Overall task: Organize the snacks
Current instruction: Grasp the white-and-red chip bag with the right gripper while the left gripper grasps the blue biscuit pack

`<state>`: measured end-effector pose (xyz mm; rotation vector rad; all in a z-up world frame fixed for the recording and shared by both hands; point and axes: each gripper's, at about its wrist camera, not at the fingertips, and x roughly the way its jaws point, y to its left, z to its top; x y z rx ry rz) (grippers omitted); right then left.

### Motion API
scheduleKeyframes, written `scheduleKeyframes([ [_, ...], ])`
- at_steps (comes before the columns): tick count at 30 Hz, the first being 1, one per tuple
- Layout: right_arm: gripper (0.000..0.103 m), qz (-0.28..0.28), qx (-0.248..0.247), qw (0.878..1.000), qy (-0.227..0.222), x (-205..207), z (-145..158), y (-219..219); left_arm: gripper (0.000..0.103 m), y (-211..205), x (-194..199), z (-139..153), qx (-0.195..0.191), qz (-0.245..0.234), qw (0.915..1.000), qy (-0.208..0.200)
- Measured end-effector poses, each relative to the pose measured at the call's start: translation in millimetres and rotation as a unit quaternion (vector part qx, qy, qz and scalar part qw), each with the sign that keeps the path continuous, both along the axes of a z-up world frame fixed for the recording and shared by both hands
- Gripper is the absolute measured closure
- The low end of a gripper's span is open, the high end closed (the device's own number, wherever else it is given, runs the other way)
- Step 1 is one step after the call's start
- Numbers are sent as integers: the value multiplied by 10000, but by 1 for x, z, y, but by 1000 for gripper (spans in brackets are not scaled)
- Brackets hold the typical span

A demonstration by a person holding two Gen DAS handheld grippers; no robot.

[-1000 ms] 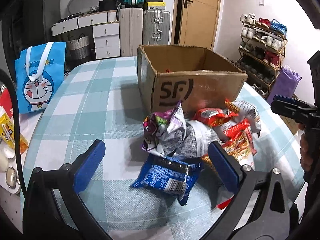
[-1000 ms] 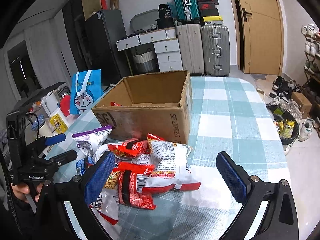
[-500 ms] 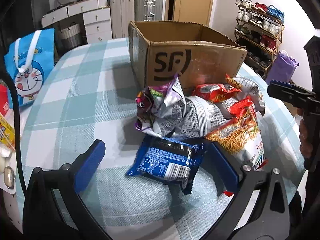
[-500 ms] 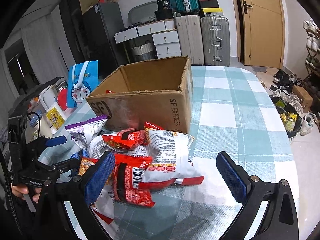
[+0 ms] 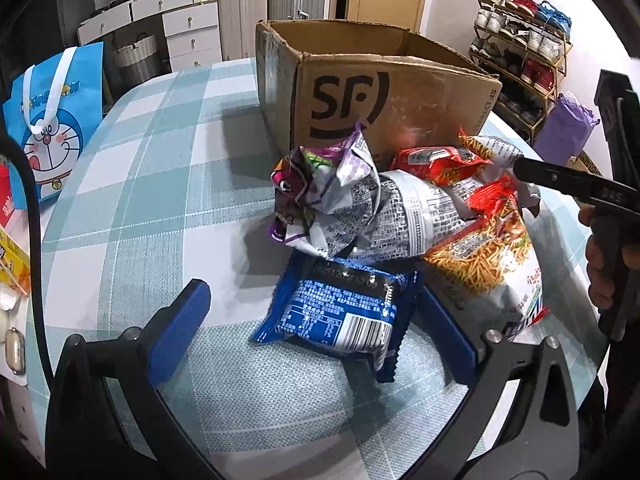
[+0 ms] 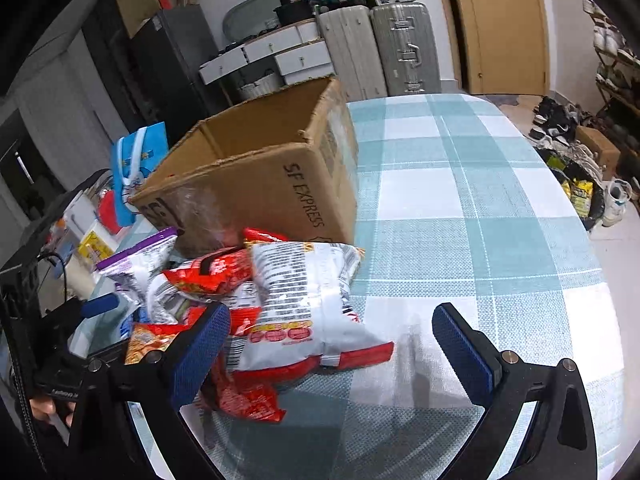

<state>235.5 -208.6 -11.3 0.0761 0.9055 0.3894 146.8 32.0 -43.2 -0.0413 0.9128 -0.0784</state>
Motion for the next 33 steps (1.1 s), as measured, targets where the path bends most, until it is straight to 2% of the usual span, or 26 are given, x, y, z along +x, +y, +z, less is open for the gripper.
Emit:
scheduleKeyframes([
  [9,1,-74,48,9999,110,9,-10,-2,0,4,0,-1,-55,45,10000,-5],
  [13,12,-93,324,9992,236,12,-15,-7,0,4,1,-1,-65,48,10000,1],
  [18,17,47,511,9983,271,14,-18,-4,0,4,1,-2,-59,24,10000,14],
  [26,51,391,547,9977,132,6,-12,6,0,3,-1,-1,-86,6,10000,9],
  [33,54,381,746,9964,-94,-4,2,-1,0,-2,-3,-2,-98,-225,9997,73],
])
